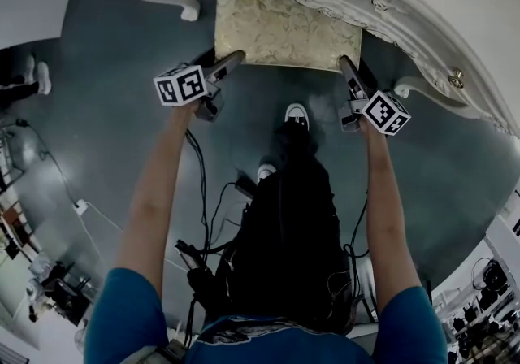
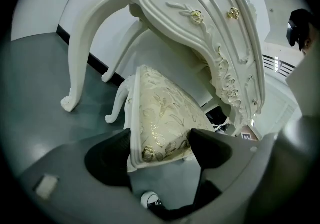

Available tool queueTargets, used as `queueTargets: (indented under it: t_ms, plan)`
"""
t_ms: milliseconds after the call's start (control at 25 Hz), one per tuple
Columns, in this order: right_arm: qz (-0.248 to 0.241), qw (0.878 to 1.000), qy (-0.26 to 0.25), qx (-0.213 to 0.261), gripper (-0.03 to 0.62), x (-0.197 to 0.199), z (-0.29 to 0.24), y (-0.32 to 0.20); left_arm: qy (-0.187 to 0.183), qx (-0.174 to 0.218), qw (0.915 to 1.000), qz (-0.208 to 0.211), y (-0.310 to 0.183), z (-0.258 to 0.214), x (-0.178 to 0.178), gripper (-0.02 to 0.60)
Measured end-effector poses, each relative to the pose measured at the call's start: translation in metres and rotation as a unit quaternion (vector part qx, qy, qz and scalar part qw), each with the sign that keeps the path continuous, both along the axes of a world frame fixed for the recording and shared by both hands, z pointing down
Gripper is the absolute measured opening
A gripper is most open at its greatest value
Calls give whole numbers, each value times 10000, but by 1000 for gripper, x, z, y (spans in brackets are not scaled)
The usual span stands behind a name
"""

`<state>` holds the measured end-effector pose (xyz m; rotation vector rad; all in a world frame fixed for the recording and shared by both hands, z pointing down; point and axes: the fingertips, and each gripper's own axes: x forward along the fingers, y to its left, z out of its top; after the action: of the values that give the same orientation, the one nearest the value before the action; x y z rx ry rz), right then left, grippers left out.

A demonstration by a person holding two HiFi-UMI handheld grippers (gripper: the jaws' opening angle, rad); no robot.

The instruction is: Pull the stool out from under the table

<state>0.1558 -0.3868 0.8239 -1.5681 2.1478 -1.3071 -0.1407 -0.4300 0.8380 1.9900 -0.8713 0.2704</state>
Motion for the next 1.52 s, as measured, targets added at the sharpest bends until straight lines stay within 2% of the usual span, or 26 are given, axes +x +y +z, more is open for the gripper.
queueTargets:
  t_ms: [160,320,440,600,720,920,1080,1280,1400,1520]
  plan:
    - [-22,9999,28,-156,297,-3,0,35,-59,-230,9996,137,35,2,-2,391]
    - [-68,9994,31,-347,298,-7,4,73,-263,-295,9988,274,68,3,-8,390]
    - [-119,9987,25,-503,298,-9,7,107,-223,-597,9971,426,104,6,-7,387]
    - [-222,9974,18,-691,298,-14,10,155,-421,-666,9954,540,150,5,-12,385]
    - [-323,9956,12,-879,298,-20,13,191,-476,-908,9929,611,189,10,-17,385]
    - [-492,9919,29,-1170,298,-24,17,214,-678,-1232,9869,785,214,14,-21,385]
    - [-642,9887,30,-1354,298,-29,20,257,-719,-1454,9826,910,260,16,-24,387]
    - [-690,9867,55,-1468,299,-28,22,268,-947,-1559,9790,909,273,22,-29,387]
    - [-723,9853,56,-1544,299,-28,22,269,-793,-1766,9766,938,279,21,-23,388]
    - [-721,9835,84,-1655,301,-29,24,270,-820,-1787,9761,922,281,21,-23,387]
